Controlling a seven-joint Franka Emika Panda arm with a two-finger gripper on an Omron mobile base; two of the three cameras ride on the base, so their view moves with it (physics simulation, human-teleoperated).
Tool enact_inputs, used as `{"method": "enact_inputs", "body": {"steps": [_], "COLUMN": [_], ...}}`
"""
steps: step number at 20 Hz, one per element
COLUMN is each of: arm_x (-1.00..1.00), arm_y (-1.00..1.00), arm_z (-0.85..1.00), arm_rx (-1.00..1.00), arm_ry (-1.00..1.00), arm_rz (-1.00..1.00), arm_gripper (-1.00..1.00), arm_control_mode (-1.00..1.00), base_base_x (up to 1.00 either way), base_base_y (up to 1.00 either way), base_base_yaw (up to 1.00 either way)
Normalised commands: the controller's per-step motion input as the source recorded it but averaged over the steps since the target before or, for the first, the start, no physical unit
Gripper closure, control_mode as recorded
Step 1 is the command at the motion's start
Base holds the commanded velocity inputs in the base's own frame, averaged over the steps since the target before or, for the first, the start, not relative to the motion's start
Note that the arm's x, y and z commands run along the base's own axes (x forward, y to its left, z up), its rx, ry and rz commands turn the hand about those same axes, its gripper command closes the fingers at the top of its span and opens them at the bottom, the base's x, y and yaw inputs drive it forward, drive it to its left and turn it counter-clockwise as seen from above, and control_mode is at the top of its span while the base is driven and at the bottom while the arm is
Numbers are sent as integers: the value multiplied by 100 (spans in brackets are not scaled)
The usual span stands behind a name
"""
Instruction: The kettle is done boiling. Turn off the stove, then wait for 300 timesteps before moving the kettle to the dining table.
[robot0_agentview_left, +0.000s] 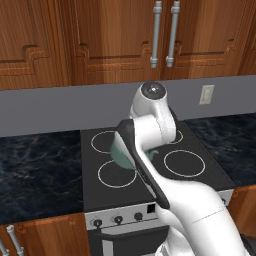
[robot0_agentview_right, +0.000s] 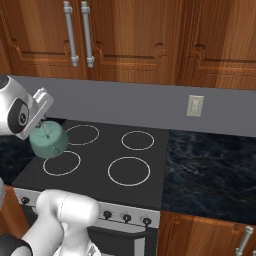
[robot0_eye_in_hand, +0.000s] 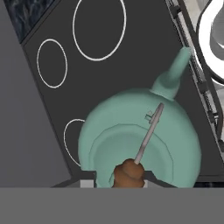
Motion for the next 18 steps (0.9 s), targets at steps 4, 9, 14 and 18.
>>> {"method": "enact_inputs", "body": {"steps": [4,9,14,18], "arm_x": [-46,-32,-37,-24], "arm_y": [-12,-7,-15,-8], "arm_z": [30,12,13,4], "arm_rx": [1,2,5,3], "arm_ry": [0,0,0,0], "arm_rz": [-6,-2,-1,0], "arm_gripper": [100,100,100,100], "arm_control_mode": [-100,-100,-100,-100], "base_base_x": [0,0,0,0], "base_base_y": [0,0,0,0], "base_base_yaw": [0,0,0,0]}}
